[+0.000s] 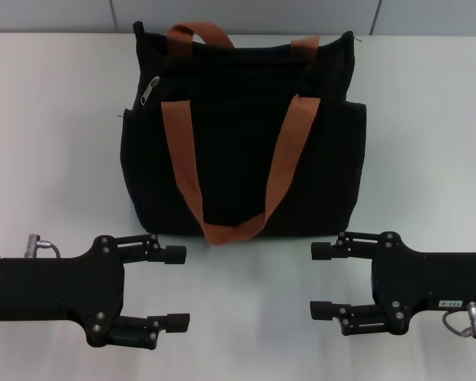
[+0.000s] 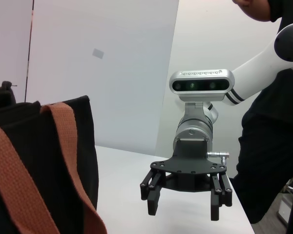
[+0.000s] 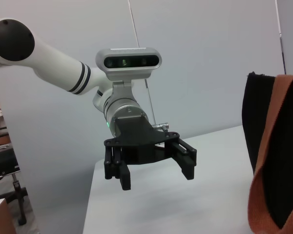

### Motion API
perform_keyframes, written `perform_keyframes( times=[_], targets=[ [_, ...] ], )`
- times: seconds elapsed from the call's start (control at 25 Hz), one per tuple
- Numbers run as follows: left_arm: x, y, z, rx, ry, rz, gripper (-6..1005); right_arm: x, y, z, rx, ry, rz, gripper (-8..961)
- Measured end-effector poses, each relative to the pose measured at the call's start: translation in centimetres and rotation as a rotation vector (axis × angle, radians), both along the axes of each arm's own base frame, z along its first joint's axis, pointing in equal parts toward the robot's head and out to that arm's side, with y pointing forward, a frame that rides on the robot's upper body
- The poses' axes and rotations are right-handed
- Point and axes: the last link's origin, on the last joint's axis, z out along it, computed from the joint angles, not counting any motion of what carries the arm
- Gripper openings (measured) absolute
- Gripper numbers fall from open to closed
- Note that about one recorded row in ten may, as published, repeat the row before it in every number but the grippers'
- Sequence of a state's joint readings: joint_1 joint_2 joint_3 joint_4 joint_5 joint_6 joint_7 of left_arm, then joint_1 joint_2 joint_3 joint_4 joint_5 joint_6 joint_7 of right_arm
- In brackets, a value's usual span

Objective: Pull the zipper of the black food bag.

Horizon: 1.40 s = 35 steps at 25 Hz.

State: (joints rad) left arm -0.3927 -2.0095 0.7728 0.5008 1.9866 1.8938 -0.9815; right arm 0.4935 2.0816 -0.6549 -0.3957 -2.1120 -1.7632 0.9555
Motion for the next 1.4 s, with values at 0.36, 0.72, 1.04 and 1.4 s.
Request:
perform_keyframes(
  times=[0.36,0.72,1.04,1.4],
  targets=[
    [0.1,0.0,-0.1,0.003,-0.004,-0.003,812,0.0,0.0,0.0,-0.002,0.001,-0.006,766],
    [2.0,1.3,1.2,0.180,-0.165,-0.054,812,0.1,0.0,-0.1,-0.001,-0.001,-0.014,765],
    [2.8,4.1,6.1,0.513,-0.372,0.016,812,0.1,0.0,-0.1,0.000,0.000,-0.017,765],
    [-0.2,9.3,8.3,0.596,-0.050,0.138,811,0.3,0.0,0.0,0.008,-0.005,-0.025,765]
  ],
)
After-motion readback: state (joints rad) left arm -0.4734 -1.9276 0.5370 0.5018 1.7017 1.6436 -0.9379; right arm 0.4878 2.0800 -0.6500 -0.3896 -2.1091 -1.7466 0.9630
